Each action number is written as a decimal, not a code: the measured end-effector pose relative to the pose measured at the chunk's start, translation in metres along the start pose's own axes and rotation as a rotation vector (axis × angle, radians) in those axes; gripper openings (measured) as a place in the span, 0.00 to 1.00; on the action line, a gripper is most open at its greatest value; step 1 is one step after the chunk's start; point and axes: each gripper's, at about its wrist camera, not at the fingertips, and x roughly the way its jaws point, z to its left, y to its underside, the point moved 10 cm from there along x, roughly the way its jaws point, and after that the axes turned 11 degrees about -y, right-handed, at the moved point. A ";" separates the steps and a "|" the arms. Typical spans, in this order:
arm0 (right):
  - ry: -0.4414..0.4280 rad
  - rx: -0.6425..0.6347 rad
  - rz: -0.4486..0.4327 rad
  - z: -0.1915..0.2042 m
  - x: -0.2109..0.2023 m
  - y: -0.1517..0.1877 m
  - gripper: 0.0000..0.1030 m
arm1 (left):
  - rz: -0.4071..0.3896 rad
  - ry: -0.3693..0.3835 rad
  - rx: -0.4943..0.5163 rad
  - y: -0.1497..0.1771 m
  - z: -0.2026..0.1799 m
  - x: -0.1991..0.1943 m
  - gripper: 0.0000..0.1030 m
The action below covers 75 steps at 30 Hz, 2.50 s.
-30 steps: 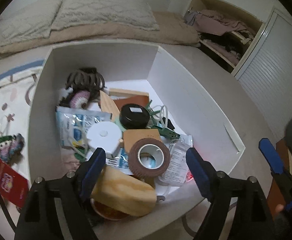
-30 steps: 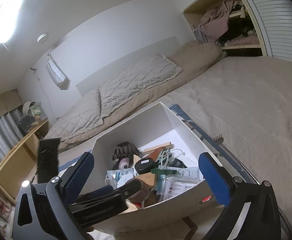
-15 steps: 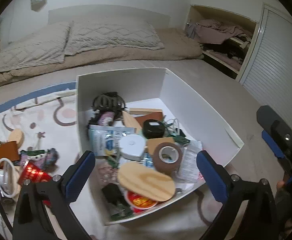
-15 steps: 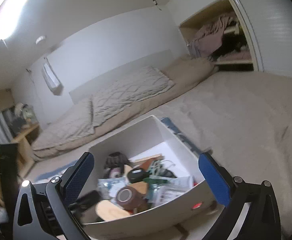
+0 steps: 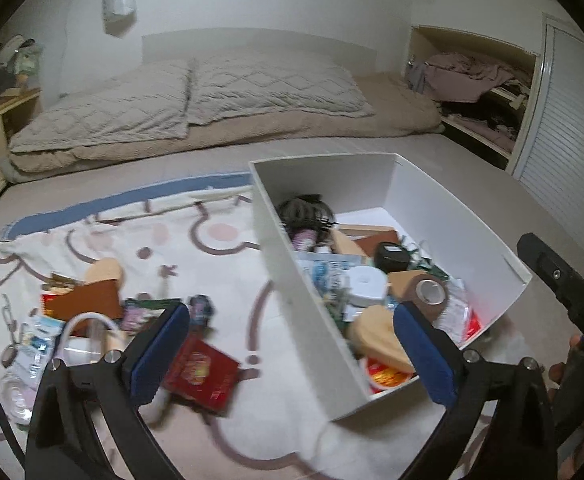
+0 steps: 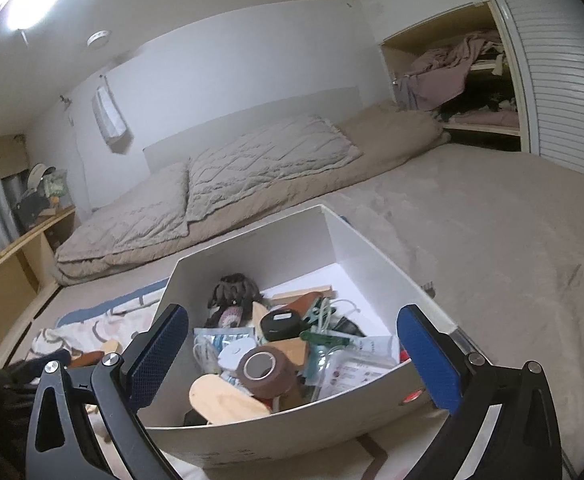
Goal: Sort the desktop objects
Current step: 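Move both tools away from the box back toward the pile on the bed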
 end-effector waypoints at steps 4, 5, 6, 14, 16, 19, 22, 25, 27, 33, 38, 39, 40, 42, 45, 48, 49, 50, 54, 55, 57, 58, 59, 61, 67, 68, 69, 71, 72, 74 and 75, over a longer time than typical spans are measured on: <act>-0.015 -0.017 0.025 0.011 0.004 0.005 1.00 | -0.010 -0.021 -0.012 0.005 0.028 -0.009 0.99; -0.019 -0.021 0.035 0.015 0.005 0.007 1.00 | -0.010 -0.024 -0.019 0.007 0.034 -0.011 0.99; -0.024 -0.026 0.046 0.018 0.007 0.009 1.00 | -0.011 -0.028 -0.028 0.008 0.041 -0.013 0.99; -0.082 -0.116 0.076 0.060 0.013 0.021 1.00 | -0.044 -0.085 -0.075 0.011 0.099 -0.033 0.99; -0.104 -0.141 0.079 0.072 0.013 0.023 1.00 | -0.061 -0.109 -0.073 0.012 0.114 -0.039 0.99; -0.134 -0.173 0.084 0.089 0.013 0.028 1.00 | -0.078 -0.138 -0.071 0.016 0.132 -0.047 0.99; -0.162 -0.200 0.092 0.104 0.013 0.033 1.00 | -0.082 -0.154 -0.079 0.023 0.147 -0.052 0.99; -0.188 -0.219 0.097 0.119 0.013 0.038 1.00 | -0.078 -0.158 -0.106 0.034 0.163 -0.056 0.99; -0.205 -0.228 0.101 0.127 0.013 0.042 1.00 | -0.080 -0.169 -0.124 0.040 0.173 -0.059 0.99; -0.262 -0.272 0.110 0.157 0.013 0.059 1.00 | -0.085 -0.185 -0.137 0.051 0.192 -0.066 0.99; -0.335 -0.297 0.107 0.185 0.011 0.074 1.00 | -0.111 -0.199 -0.155 0.059 0.208 -0.075 0.99; -0.344 -0.310 0.107 0.190 0.010 0.077 1.00 | -0.107 -0.195 -0.166 0.061 0.211 -0.075 0.99; -0.351 -0.328 0.105 0.196 0.009 0.080 1.00 | -0.103 -0.186 -0.182 0.063 0.214 -0.075 0.99; -0.358 -0.365 0.101 0.205 0.007 0.086 1.00 | -0.100 -0.180 -0.204 0.068 0.220 -0.076 0.99; -0.364 -0.415 0.113 0.215 0.008 0.099 1.00 | -0.088 -0.201 -0.214 0.075 0.229 -0.074 0.99; -0.371 -0.430 0.140 0.219 0.010 0.109 1.00 | -0.070 -0.212 -0.247 0.082 0.243 -0.073 0.99; -0.372 -0.433 0.145 0.220 0.011 0.112 1.00 | -0.066 -0.215 -0.263 0.084 0.248 -0.073 0.99; -0.372 -0.436 0.150 0.220 0.012 0.114 1.00 | -0.065 -0.220 -0.273 0.086 0.251 -0.073 0.99; -0.371 -0.446 0.174 0.220 0.014 0.122 1.00 | -0.058 -0.273 -0.300 0.090 0.271 -0.073 0.99; -0.373 -0.445 0.180 0.220 0.015 0.124 1.00 | -0.052 -0.288 -0.306 0.092 0.276 -0.072 0.99; -0.377 -0.444 0.194 0.221 0.016 0.129 1.00 | -0.024 -0.316 -0.326 0.097 0.287 -0.067 0.99; -0.380 -0.444 0.203 0.222 0.017 0.132 1.00 | -0.011 -0.322 -0.336 0.100 0.292 -0.064 0.99; -0.381 -0.445 0.214 0.223 0.019 0.135 1.00 | 0.004 -0.328 -0.348 0.104 0.296 -0.061 0.99; -0.382 -0.451 0.239 0.224 0.022 0.143 1.00 | 0.040 -0.345 -0.372 0.112 0.306 -0.055 0.99; -0.389 -0.451 0.313 0.233 0.033 0.164 1.00 | 0.142 -0.397 -0.421 0.136 0.334 -0.033 0.99; -0.392 -0.444 0.325 0.235 0.036 0.166 1.00 | 0.158 -0.393 -0.432 0.140 0.337 -0.030 0.99; -0.395 -0.435 0.335 0.238 0.038 0.168 1.00 | 0.175 -0.388 -0.444 0.143 0.340 -0.027 0.99; -0.407 -0.410 0.363 0.244 0.043 0.174 1.00 | 0.211 -0.389 -0.459 0.150 0.345 -0.020 0.99; -0.411 -0.399 0.376 0.246 0.046 0.178 1.00 | 0.226 -0.395 -0.458 0.153 0.348 -0.016 0.99; -0.415 -0.378 0.403 0.252 0.052 0.185 1.00 | 0.248 -0.407 -0.449 0.157 0.351 -0.010 0.99; -0.416 -0.371 0.416 0.254 0.054 0.188 1.00 | 0.258 -0.410 -0.447 0.158 0.352 -0.007 0.99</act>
